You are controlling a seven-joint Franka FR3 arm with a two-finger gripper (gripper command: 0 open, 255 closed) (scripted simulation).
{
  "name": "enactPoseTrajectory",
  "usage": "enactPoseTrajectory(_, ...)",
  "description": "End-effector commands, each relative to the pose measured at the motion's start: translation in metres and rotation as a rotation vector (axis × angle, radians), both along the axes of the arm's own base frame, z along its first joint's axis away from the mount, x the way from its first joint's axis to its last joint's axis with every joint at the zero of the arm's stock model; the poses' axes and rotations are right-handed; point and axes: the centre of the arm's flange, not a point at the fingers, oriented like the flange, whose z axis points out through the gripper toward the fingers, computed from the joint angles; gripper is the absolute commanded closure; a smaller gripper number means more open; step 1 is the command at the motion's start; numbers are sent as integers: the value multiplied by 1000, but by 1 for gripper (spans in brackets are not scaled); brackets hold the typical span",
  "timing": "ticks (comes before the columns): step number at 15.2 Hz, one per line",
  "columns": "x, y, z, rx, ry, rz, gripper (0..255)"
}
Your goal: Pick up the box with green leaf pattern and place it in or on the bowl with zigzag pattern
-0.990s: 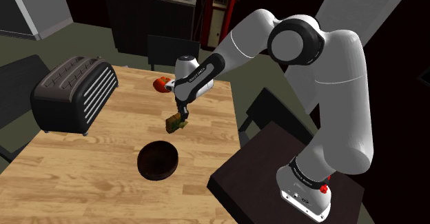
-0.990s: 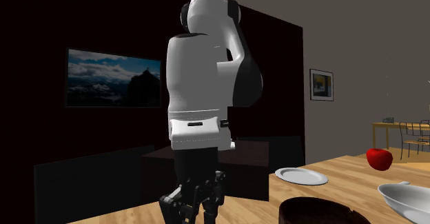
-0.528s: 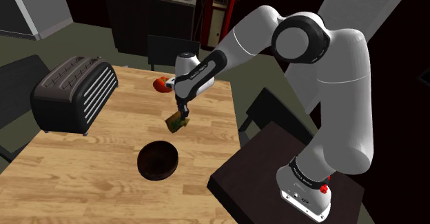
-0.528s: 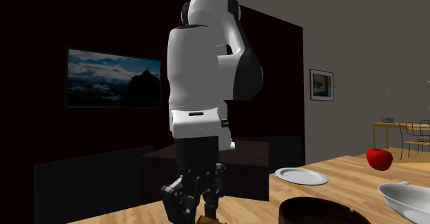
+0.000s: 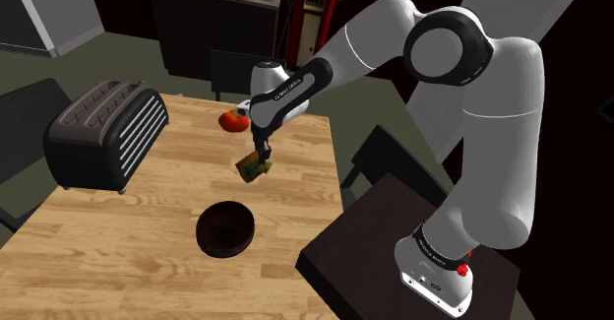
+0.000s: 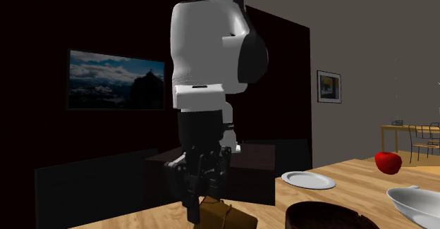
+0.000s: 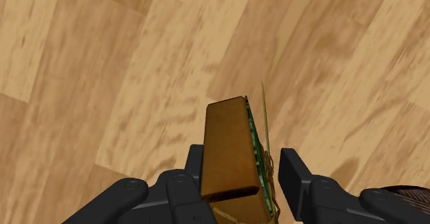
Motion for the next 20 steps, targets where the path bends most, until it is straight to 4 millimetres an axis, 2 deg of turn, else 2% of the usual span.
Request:
enactPoseTrajectory(1, 0, 1, 12, 0, 0, 0, 255)
enactPoseTrajectory(17, 0, 1, 93, 0, 0, 0, 255)
enactPoseTrajectory(20, -22, 34, 98, 0, 0, 0, 255)
